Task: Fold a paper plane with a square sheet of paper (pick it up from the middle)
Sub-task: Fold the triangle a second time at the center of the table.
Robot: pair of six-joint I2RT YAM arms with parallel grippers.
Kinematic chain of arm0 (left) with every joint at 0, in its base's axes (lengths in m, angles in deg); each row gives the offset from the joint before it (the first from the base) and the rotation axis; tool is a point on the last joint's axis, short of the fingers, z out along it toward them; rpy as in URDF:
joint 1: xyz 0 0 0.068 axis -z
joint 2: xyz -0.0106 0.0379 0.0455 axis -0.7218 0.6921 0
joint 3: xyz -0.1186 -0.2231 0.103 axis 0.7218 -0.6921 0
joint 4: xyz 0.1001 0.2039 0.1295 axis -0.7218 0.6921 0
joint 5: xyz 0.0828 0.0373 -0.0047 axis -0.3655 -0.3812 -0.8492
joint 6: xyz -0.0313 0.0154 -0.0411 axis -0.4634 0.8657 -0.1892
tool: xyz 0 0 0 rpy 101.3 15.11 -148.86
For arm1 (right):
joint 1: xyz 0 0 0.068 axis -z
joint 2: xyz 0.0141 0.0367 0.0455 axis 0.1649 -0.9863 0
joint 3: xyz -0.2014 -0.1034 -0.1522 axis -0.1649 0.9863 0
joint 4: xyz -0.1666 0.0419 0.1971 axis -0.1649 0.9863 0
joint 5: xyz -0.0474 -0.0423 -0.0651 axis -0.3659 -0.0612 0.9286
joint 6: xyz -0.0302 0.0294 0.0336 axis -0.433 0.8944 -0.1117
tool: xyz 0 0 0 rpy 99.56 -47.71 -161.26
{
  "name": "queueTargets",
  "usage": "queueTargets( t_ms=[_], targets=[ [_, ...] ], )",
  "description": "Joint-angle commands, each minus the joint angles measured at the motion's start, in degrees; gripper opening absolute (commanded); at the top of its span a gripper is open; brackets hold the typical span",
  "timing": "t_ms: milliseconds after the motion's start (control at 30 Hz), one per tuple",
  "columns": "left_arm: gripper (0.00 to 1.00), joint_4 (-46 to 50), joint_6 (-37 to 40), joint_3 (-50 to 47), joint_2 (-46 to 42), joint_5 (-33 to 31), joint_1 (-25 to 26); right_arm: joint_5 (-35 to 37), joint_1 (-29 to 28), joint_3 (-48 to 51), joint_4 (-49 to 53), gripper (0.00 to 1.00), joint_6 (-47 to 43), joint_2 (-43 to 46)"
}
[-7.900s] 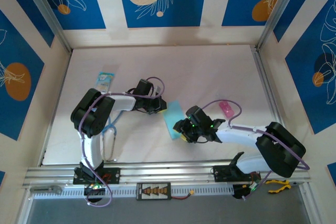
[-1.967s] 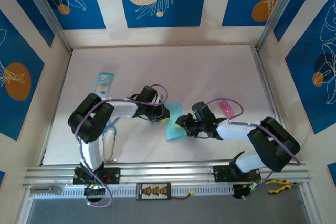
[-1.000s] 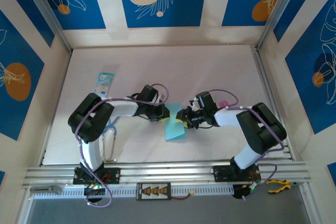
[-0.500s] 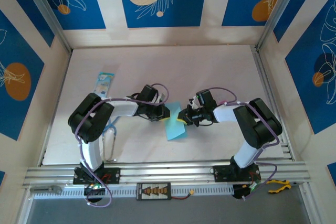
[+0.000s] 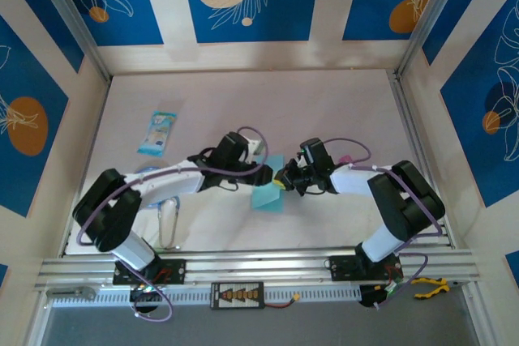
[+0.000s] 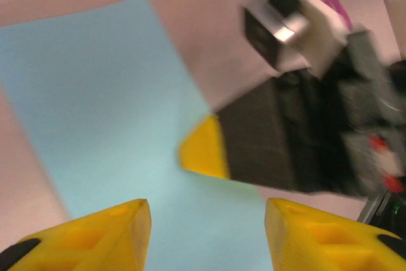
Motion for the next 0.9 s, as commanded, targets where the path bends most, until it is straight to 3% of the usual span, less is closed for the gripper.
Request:
queueTargets(
  t_ms=[0,267,567,700,867],
  targets=[
    [0.56,6.14,12.77,0.0,-3.01,-13.05,6.27,3.95,-1.62,0.28,1.98,0.04,5.41,1.68],
    [0.6,9.36,24.56,1.45,-2.04,-26.46,17.51,3.29,-1.64,0.42,1.81,0.04,5.66,1.6],
    [0.6,10.72,27.45,4.96,3.63,-34.12,21.5,2.32,-1.14,0.72,0.88,0.04,5.7,1.47],
    [0.53,9.72,27.4,5.43,3.95,-35.87,21.64,2.35,-1.07,1.29,0.66,0.04,5.82,1.64],
    [0.35,9.21,27.97,5.71,4.1,-36.01,21.63,1.97,-0.87,2.21,-0.14,0.05,6.14,1.82]
  ],
)
